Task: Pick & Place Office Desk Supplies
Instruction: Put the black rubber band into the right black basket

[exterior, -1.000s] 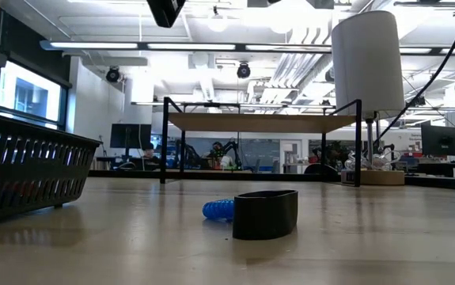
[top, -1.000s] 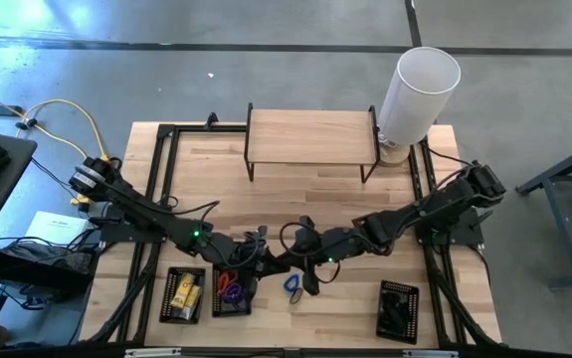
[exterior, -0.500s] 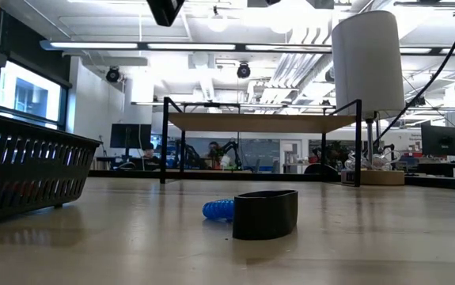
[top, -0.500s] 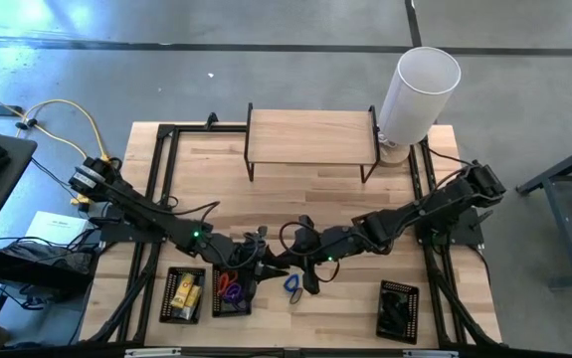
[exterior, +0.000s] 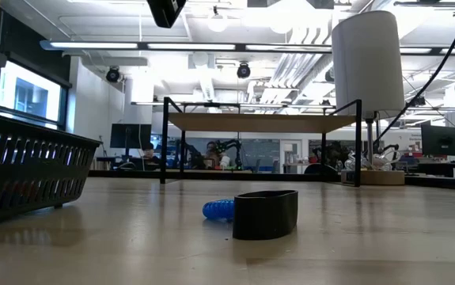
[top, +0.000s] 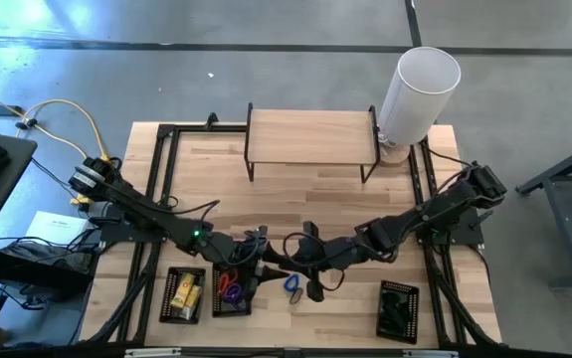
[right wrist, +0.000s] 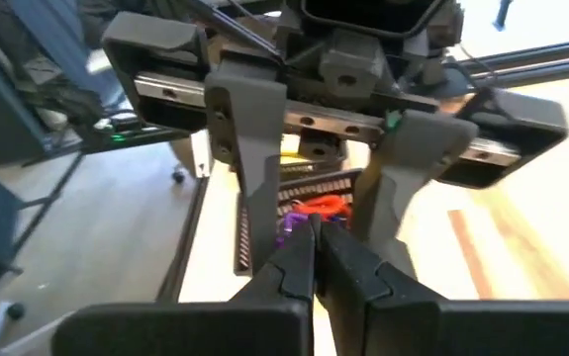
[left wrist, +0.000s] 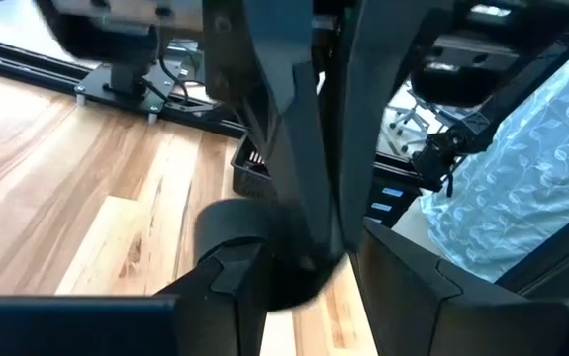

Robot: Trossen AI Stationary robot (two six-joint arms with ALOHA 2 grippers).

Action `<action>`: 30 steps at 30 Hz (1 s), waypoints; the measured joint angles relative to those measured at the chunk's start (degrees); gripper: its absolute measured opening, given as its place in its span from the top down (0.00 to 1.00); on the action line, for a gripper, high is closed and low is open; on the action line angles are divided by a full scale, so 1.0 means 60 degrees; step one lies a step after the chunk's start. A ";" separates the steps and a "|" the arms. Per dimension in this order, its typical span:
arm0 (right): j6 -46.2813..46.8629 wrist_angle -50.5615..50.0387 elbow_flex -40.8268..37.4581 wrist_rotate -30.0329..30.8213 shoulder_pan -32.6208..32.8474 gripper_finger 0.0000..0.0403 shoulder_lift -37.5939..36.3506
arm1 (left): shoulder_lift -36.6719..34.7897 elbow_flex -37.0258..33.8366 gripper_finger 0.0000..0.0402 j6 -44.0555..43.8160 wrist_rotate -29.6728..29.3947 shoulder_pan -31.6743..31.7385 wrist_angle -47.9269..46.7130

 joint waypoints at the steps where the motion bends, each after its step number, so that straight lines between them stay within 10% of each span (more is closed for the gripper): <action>1: -0.0024 -0.0111 -0.0001 0.0215 0.0073 0.99 -0.0070 | 0.0000 0.0000 0.65 0.0002 0.0003 0.0000 -0.0007; 16: 0.1144 -0.3367 -0.0001 0.2810 0.1169 0.99 -0.1362 | 0.0000 0.0000 0.65 0.0000 0.0040 -0.0002 -0.0028; 30: 0.8565 -0.8675 -0.0001 0.0073 0.3752 0.99 -0.2437 | -0.0004 -0.0004 0.65 -0.0375 0.0054 -0.0004 -0.0449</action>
